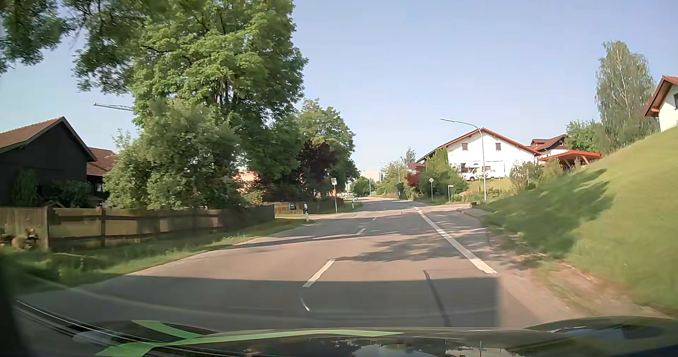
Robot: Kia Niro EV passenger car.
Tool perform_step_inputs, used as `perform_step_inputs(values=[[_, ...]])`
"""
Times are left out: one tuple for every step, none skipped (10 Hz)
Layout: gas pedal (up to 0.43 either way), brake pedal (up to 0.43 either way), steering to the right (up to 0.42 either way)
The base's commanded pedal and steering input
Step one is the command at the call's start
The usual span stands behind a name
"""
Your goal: Follow the waypoints while adhering to traffic rules and regulations
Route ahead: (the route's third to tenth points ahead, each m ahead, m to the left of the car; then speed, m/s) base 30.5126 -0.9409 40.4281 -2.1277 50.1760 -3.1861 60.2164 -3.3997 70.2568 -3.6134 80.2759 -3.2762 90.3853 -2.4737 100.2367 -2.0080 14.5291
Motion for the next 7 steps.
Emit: perform_step_inputs(values=[[0.11,0.0,0.033],[0.11,0.0,0.029],[0.118,0.0,0.024],[0.118,0.0,0.021],[0.118,0.0,0.021],[0.13,0.0,0.021],[0.138,0.0,0.021]])
